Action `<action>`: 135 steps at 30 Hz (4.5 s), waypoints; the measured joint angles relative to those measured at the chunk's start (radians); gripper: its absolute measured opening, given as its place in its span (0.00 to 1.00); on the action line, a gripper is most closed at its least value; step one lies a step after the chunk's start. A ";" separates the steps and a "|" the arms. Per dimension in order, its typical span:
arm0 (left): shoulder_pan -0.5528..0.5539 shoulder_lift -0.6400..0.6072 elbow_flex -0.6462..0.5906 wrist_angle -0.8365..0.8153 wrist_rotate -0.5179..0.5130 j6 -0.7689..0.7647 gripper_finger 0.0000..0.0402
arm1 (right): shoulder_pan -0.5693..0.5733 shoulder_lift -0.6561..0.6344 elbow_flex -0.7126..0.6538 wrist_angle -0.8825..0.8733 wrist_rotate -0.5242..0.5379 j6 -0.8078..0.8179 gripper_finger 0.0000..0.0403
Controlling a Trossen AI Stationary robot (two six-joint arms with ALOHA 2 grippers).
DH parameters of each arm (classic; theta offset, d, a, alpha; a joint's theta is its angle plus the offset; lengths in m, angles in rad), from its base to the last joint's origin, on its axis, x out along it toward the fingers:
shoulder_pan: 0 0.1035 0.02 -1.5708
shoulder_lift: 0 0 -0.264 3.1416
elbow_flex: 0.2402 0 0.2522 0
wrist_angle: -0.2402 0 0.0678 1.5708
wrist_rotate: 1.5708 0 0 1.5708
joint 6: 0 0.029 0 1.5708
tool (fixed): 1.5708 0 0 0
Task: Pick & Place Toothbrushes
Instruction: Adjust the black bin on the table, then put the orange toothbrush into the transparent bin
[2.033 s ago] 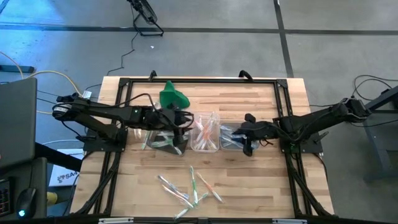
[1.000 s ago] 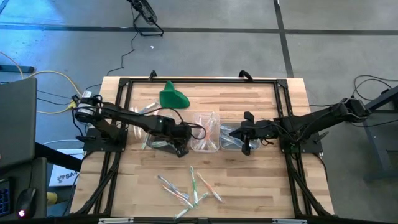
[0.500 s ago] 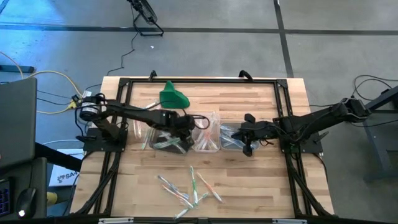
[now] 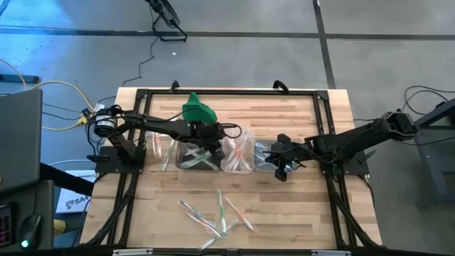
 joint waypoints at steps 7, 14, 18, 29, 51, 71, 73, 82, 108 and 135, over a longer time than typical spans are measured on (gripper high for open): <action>0.026 0.000 0.000 0.026 -0.001 0.019 0.00 | 0.000 0.010 0.000 0.002 0.043 -0.007 0.01; 0.024 -0.001 0.000 0.027 -0.003 0.029 0.00 | 0.000 0.010 0.000 0.004 0.085 -0.019 0.01; 0.024 -0.036 0.001 0.025 0.013 0.046 0.00 | 0.000 0.004 0.000 0.004 0.085 -0.019 0.01; -0.027 -0.203 0.001 -0.130 0.034 0.042 0.00 | 0.001 0.000 0.000 0.052 0.057 -0.019 0.01; -0.157 -0.416 0.001 -0.912 -0.467 -0.643 0.00 | 0.001 -0.001 0.000 0.090 0.059 -0.027 0.01; 0.249 -0.413 -0.153 -1.023 -0.293 -0.613 0.00 | 0.001 -0.001 0.000 0.086 0.064 -0.101 0.01; 0.298 -0.412 -0.161 -1.021 -0.265 -0.581 0.00 | 0.001 -0.001 0.000 0.086 0.064 -0.100 0.01; 0.506 -0.413 -0.207 -0.849 -0.154 -0.349 0.00 | 0.001 -0.001 0.000 0.086 0.064 -0.098 0.01; 0.809 -0.412 -0.296 -0.604 -0.106 -0.216 0.05 | 0.001 -0.001 0.000 0.086 0.064 -0.101 0.01; 0.809 -0.411 -0.472 -0.450 -0.078 -0.242 0.36 | 0.000 -0.001 0.000 0.086 0.064 -0.102 0.01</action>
